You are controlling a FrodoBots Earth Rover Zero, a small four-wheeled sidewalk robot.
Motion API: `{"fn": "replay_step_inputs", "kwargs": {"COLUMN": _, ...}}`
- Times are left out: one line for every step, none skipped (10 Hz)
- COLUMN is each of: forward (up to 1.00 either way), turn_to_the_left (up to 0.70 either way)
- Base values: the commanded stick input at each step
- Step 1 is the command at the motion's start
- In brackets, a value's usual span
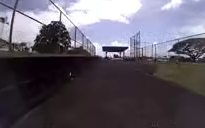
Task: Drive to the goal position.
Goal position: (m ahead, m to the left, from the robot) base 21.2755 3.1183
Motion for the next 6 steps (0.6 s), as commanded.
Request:
{"fn": "replay_step_inputs", "kwargs": {"forward": 0.70, "turn_to_the_left": -0.01}}
{"fn": "replay_step_inputs", "kwargs": {"forward": 0.70, "turn_to_the_left": -0.01}}
{"fn": "replay_step_inputs", "kwargs": {"forward": 0.70, "turn_to_the_left": -0.01}}
{"fn": "replay_step_inputs", "kwargs": {"forward": 0.70, "turn_to_the_left": -0.01}}
{"fn": "replay_step_inputs", "kwargs": {"forward": 0.70, "turn_to_the_left": -0.07}}
{"fn": "replay_step_inputs", "kwargs": {"forward": 0.70, "turn_to_the_left": -0.18}}
